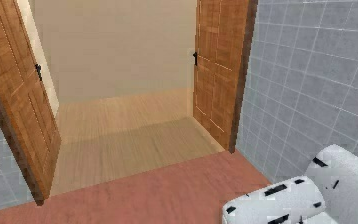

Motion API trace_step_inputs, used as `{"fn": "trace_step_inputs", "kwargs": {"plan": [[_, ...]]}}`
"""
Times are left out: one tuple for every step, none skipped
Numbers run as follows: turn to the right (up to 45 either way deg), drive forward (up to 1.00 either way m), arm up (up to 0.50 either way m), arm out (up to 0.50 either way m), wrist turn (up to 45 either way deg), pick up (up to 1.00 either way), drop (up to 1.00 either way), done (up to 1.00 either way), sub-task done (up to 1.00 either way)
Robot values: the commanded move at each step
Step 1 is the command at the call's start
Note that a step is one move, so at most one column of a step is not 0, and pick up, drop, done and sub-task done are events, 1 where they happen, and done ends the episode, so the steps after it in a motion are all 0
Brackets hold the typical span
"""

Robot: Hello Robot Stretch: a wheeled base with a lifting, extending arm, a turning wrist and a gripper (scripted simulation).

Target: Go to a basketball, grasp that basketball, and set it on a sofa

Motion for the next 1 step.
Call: {"fn": "trace_step_inputs", "kwargs": {"plan": [[0.0, 0.0, 0.0, 0.0, 45.0, 0.0, 0.0, 0.0, 0.0]]}}
